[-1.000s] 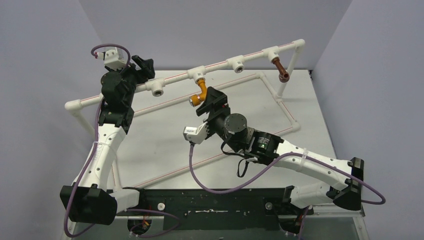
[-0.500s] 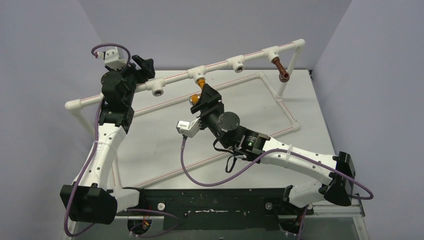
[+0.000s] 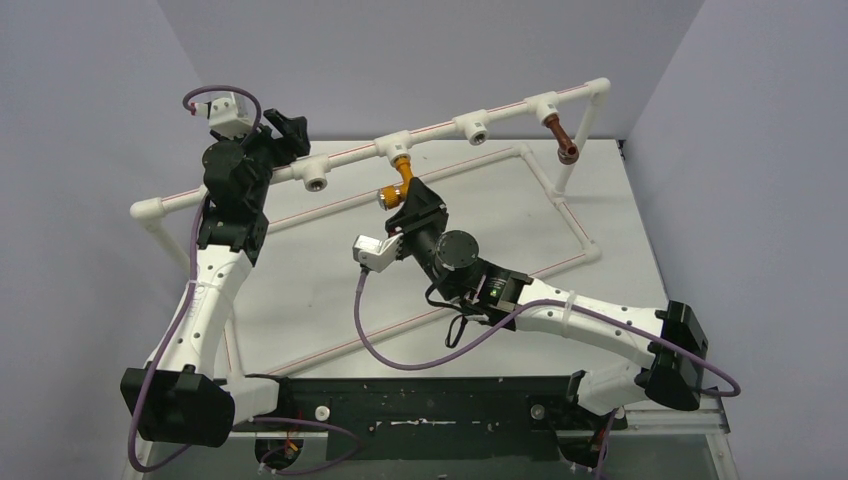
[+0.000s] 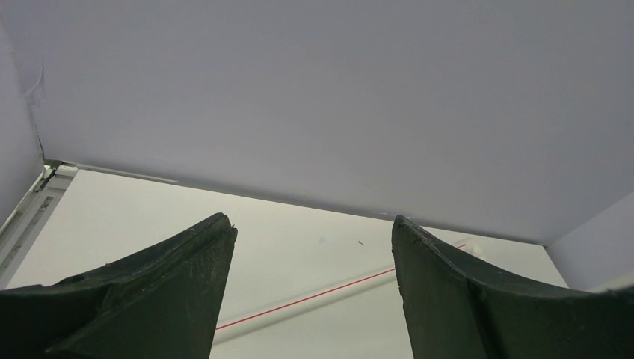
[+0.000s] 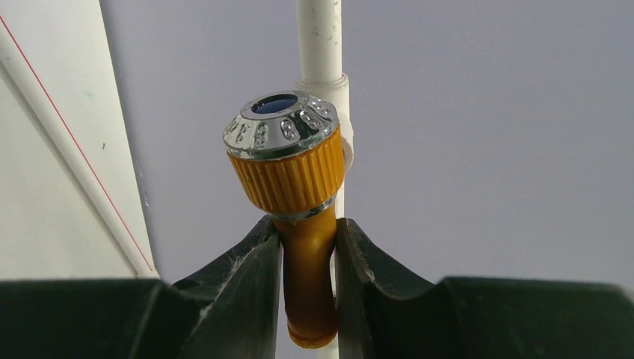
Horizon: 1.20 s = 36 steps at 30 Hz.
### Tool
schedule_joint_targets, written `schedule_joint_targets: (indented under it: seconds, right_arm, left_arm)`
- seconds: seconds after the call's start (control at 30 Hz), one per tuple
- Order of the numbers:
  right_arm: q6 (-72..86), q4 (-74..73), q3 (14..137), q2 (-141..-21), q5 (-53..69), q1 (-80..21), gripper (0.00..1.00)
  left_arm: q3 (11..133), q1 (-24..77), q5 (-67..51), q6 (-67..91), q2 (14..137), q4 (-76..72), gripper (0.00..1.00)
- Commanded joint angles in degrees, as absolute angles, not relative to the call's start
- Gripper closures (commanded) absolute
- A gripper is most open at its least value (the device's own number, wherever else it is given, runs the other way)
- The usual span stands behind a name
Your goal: Install the water faucets
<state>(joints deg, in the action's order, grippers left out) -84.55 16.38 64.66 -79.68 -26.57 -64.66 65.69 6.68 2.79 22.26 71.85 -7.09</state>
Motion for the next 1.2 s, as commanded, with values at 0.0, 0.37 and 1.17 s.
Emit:
schedule_joint_targets:
  seconds: [0.0, 0.37, 1.17]
  right_arm:
    - [-70.8, 28.0, 64.4, -79.6, -27.2, -65.5, 1.00]
    - [-29.0, 31.9, 68.3, -79.7, -29.3, -65.3, 1.00]
    - [50.8, 38.5, 60.4, -78.7, -34.9, -61.5, 1.00]
  left_arm:
    - [57.0, 10.7, -6.9, 20.0, 81.4, 21.2, 0.26]
    - [57.0, 10.7, -6.5, 20.0, 81.2, 21.3, 0.26]
    - [57.0, 11.0, -6.7, 20.0, 80.9, 21.2, 0.26]
